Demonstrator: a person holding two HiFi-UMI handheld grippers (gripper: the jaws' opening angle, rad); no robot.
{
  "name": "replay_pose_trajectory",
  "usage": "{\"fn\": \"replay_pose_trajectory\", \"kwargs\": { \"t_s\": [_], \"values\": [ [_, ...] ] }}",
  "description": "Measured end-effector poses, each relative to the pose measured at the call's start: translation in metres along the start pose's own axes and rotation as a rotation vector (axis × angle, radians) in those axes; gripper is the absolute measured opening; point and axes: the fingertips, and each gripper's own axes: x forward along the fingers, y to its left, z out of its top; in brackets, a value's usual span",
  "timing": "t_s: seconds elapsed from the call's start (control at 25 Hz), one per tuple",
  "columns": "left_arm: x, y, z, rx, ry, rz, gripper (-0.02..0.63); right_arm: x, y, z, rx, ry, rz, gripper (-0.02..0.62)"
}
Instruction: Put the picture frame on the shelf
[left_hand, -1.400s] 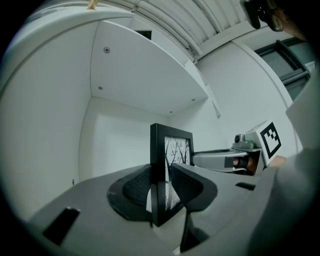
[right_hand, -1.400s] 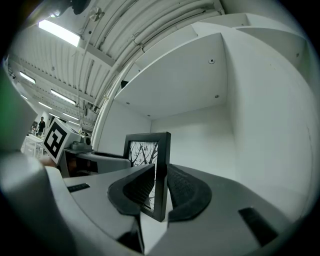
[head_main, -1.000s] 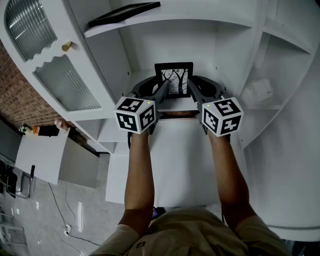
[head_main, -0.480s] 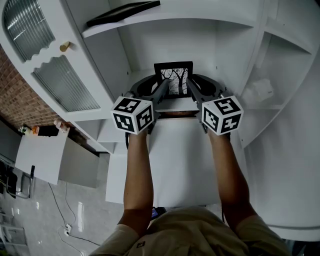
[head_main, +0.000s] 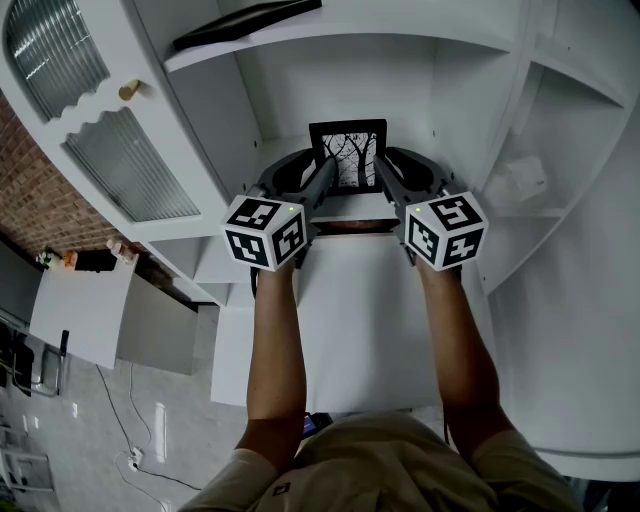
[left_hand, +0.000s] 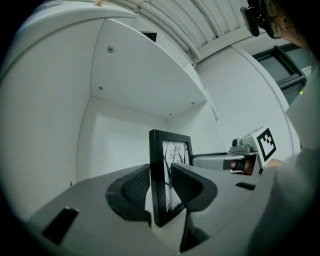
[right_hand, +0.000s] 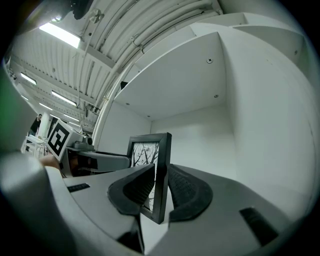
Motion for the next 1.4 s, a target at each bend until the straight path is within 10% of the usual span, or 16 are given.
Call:
{"fn": "replay_pose_trajectory", "kwargs": {
  "t_s": [0.88,1.4],
  "values": [
    [-0.044,-0.028,0.029,0.145,-0.042,0.090,0.117,-0.034,0.012,0.018,-0.035,-0.042,-0.010,0.072],
    [-0.169,-0.152,0.021,0.205,-0.029,0.012,0.009,-0.162,0.100,0.020,-0.088,-0.046,0.276,0.005]
  ]
}}
